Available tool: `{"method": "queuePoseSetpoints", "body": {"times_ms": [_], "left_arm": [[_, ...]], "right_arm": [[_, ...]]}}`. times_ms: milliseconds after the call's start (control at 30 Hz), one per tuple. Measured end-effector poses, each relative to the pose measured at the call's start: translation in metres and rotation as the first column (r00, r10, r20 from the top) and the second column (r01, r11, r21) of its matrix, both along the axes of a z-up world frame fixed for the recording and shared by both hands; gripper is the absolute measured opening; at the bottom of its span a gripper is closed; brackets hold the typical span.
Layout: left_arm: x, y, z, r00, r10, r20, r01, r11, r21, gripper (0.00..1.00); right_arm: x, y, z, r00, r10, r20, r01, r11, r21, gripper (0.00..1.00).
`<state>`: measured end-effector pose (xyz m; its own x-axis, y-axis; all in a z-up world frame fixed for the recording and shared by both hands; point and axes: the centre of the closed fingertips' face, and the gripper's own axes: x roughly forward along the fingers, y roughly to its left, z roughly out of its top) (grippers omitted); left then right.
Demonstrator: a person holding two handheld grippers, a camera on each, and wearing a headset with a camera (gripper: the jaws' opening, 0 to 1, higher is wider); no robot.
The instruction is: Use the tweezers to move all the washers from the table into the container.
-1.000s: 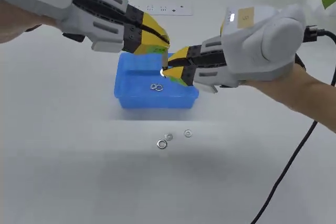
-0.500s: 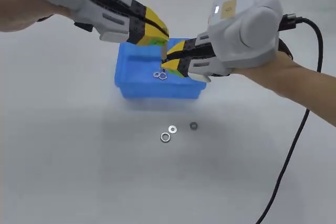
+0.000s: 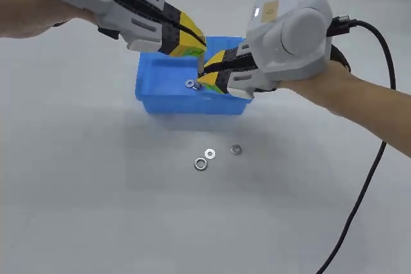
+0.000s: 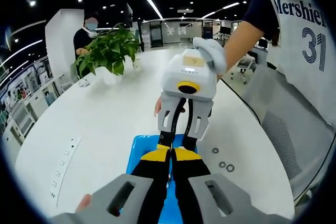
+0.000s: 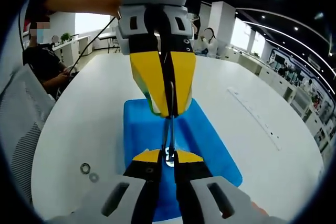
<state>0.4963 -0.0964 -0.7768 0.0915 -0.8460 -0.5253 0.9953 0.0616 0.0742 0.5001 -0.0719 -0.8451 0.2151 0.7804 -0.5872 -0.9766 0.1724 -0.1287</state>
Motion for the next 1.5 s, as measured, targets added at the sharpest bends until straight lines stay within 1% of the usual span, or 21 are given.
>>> {"method": "queuePoseSetpoints", "body": {"times_ms": [200,367,500,567,700,867,933,967,1033,1100,1233,1300,1333,1367,1467,1500], "left_arm": [[0.000,-0.003,0.003,1.000,-0.006,0.012,0.006,1.000,0.004,0.05],[-0.003,-0.005,0.010,1.000,-0.010,0.022,0.010,1.000,-0.002,0.05],[-0.008,-0.006,0.018,0.999,-0.016,0.038,0.016,1.000,-0.003,0.05],[-0.010,-0.006,0.022,0.999,-0.017,0.048,0.018,1.000,-0.003,0.05],[-0.016,-0.007,0.033,0.998,-0.023,0.064,0.024,1.000,-0.007,0.05],[-0.031,-0.008,0.047,0.996,-0.041,0.082,0.043,0.999,-0.016,0.05],[-0.039,-0.008,0.052,0.995,-0.053,0.087,0.054,0.998,-0.017,0.05],[-0.045,-0.008,0.054,0.994,-0.060,0.093,0.062,0.998,-0.014,0.05],[-0.054,-0.009,0.057,0.993,-0.071,0.097,0.073,0.997,-0.012,0.05],[-0.061,-0.009,0.059,0.992,-0.077,0.100,0.078,0.997,-0.011,0.05],[-0.078,-0.009,0.063,0.991,-0.084,0.107,0.086,0.996,-0.016,0.05],[-0.084,-0.007,0.064,0.991,-0.082,0.109,0.084,0.996,-0.013,0.05],[-0.089,-0.006,0.064,0.991,-0.082,0.108,0.083,0.996,-0.013,0.05],[-0.093,-0.004,0.064,0.991,-0.077,0.105,0.080,0.997,-0.018,0.05],[-0.103,-0.002,0.063,0.993,-0.064,0.097,0.067,0.997,-0.028,0.05],[-0.106,-0.002,0.062,0.994,-0.060,0.092,0.063,0.997,-0.033,0.05]], "right_arm": [[0.000,0.000,0.003,1.000,-0.009,0.000,0.009,1.000,0.013,0.12],[-0.004,0.000,0.011,1.000,-0.006,0.018,0.006,1.000,0.019,0.12],[-0.006,-0.001,0.019,1.000,-0.014,0.027,0.013,0.999,0.032,0.12],[-0.008,-0.001,0.026,0.999,-0.022,0.023,0.021,0.998,0.051,0.13],[-0.012,0.000,0.041,0.999,-0.033,0.032,0.030,0.996,0.087,0.13],[-0.022,-0.002,0.053,0.999,-0.025,0.033,0.021,0.994,0.110,0.13],[-0.028,-0.003,0.057,0.999,-0.020,0.036,0.015,0.993,0.116,0.13],[-0.033,-0.003,0.059,0.999,-0.009,0.035,0.005,0.993,0.120,0.13],[-0.038,-0.002,0.061,0.999,-0.003,0.036,-0.001,0.993,0.121,0.12],[-0.050,-0.001,0.063,0.999,0.016,0.042,-0.021,0.993,0.117,0.12],[-0.067,0.002,0.068,0.999,0.029,0.044,-0.035,0.991,0.128,0.12],[-0.073,0.002,0.068,0.998,0.037,0.054,-0.044,0.992,0.122,0.12],[-0.077,0.002,0.068,0.997,0.042,0.064,-0.049,0.992,0.113,0.12],[-0.083,0.003,0.068,0.997,0.052,0.065,-0.059,0.992,0.110,0.12],[-0.093,0.004,0.067,0.995,0.062,0.075,-0.069,0.993,0.097,0.12],[-0.091,0.003,0.065,0.995,0.065,0.075,-0.072,0.993,0.094,0.12]]}}
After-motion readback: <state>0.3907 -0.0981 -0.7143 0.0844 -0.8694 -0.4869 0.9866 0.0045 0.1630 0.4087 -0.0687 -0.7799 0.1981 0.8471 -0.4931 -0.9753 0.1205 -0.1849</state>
